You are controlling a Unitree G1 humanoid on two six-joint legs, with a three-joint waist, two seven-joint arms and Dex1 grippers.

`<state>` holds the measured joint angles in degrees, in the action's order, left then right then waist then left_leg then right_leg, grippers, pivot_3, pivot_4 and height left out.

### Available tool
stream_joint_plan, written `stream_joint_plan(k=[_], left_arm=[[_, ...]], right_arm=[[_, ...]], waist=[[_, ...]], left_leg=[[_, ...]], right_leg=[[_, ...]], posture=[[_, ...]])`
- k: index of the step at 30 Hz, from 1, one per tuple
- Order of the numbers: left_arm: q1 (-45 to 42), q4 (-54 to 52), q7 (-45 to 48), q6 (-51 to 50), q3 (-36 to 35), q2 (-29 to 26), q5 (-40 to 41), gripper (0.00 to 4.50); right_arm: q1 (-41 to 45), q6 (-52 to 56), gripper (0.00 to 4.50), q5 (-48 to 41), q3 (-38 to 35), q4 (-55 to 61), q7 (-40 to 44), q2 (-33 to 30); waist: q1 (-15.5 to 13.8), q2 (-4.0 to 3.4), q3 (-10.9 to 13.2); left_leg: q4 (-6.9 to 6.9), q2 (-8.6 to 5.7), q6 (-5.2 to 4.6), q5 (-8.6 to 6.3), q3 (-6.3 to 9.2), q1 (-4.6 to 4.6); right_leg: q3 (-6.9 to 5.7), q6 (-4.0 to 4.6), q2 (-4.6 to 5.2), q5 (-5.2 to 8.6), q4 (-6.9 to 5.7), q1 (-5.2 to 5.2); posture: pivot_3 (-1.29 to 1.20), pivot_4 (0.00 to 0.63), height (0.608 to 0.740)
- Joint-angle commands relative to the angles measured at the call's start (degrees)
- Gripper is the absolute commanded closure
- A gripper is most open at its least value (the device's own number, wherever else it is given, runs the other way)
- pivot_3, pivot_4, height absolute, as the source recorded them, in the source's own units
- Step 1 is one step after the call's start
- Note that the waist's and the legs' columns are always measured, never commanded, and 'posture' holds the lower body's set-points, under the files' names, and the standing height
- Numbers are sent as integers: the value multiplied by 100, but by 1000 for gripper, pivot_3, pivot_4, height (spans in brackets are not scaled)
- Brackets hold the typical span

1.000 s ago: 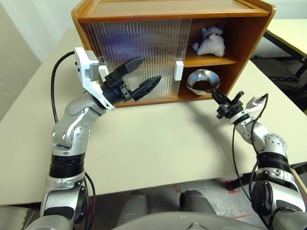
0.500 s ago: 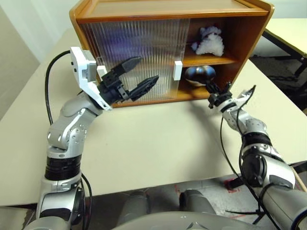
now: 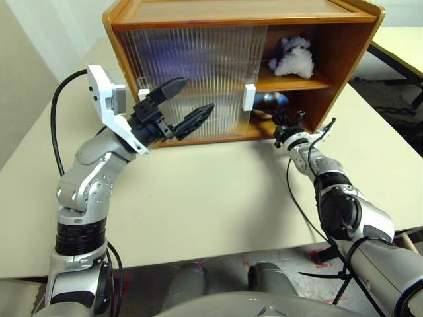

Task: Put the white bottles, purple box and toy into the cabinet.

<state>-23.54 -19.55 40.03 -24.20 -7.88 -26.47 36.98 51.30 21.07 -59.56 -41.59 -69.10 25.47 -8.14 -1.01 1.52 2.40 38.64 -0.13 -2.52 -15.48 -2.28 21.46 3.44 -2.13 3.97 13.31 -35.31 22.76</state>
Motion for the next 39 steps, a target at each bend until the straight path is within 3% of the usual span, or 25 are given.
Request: stream_joint_plan(k=[1,11,12,23,30,39], left_arm=[[61,-95,-33,-69,5,-48,32,0],[9,-37,-15,-42,17,-30,12,0],[4,-24,-10,-32,27,-18,8,0],[-78,174,88,144,154,157,-75,0],[-128,332,168,308,245,267,-116,0],[-205,520,245,449,310,354,-161,0]], right_arm=[[165,-293,4466,96,-197,-133,-126,48],[209,-444,4466,525,-248,-257,-384,27],[206,-439,3903,585,-228,-258,-417,21],[173,76,17,582,-275,82,-396,-134],[-260,1066,17,327,-288,1289,-702,-80],[-1431,2261,17,-590,-434,3849,-2269,308]], waist=[[-1,0,0],[8,0,0],[7,0,0],[9,0,0],[9,-1,-1],[14,-14,-13]], left_leg=[[1,0,0,0,0,-1],[6,0,-1,2,-1,-9],[7,0,-1,3,-1,-10],[-8,1,-21,14,0,2],[-38,1,-20,14,0,2],[-44,0,-22,18,2,76]], right_leg=[[0,0,0,0,-3,0],[2,5,-4,-1,-14,-2],[1,6,-4,-2,-14,-2],[1,7,-4,5,2,5],[1,8,-2,5,17,10],[0,9,6,4,-3,79]], posture=[[178,0,740],[170,0,740],[169,0,740],[138,0,740],[112,0,740],[83,0,740]])
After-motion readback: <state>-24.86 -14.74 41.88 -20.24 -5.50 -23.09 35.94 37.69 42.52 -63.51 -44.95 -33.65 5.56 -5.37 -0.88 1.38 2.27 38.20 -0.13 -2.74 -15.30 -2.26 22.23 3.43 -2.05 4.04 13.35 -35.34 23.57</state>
